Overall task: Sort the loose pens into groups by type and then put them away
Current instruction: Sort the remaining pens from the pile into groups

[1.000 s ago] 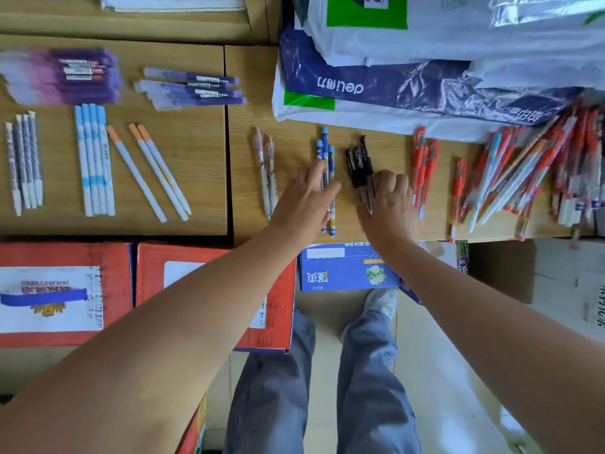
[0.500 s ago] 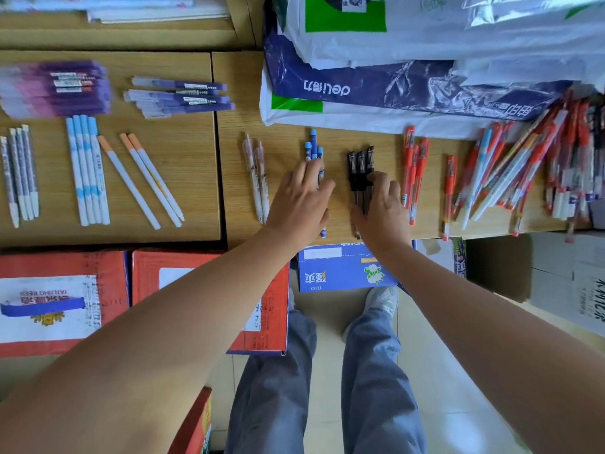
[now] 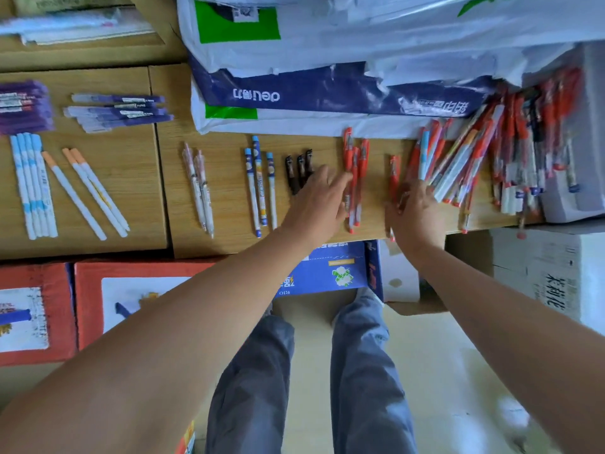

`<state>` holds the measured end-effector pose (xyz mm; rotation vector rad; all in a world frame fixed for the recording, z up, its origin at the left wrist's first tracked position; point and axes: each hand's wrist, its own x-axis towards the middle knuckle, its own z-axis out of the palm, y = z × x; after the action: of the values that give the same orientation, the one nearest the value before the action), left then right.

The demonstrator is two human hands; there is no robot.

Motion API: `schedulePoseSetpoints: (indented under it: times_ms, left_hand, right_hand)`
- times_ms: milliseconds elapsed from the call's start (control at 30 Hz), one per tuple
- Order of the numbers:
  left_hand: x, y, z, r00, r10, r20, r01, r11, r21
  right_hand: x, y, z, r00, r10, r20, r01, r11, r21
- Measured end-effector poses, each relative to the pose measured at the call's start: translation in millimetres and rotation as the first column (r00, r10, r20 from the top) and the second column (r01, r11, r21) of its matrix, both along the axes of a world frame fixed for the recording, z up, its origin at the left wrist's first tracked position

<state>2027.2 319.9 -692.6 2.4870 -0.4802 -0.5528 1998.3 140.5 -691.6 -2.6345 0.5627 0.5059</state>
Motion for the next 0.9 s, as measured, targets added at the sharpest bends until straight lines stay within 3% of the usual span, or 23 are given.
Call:
schedulePoseSetpoints:
  times_ms: [133,400,600,800,900]
  left_hand:
    - [4.7,-35.0,-7.8,0.982,0.186,-0.029,-0.183,0.981,0.069]
    - [3.1,-87.5,-4.9,0.990,0.113,-0.087,-0.108,0.992,0.058]
    - [7.1,-113.2,-0.4,0.984,0.134,-0.116,-0.130,0.991,0.040]
    - [4.3,-104.8,-3.2,0.994,0.108,0.012,-0.109,0.978,0.176]
    - [6.5,-105.8,-0.3,0.988,0.144,0.060,-0.151,0.979,0.138]
  right_hand:
    - [8.4,-17.9,-4.3,0.995,0.084,-0.058,-0.084,0.996,-0.007]
    - [18.0,-61.6,3.6,0.995,0.032,0.096,-0.039,0.997,0.071]
    - [20.3,-82.7,-5.4,0.999,0.042,0.018,-0.043,0.999,0.031]
    - [19.5,-95.4,-2.1,0.991,-0.094,0.094,0.074,0.978,0.194]
    - [13.5,-104.6,0.4,0.991,-0.087,0.100,0.056,0.960,0.275]
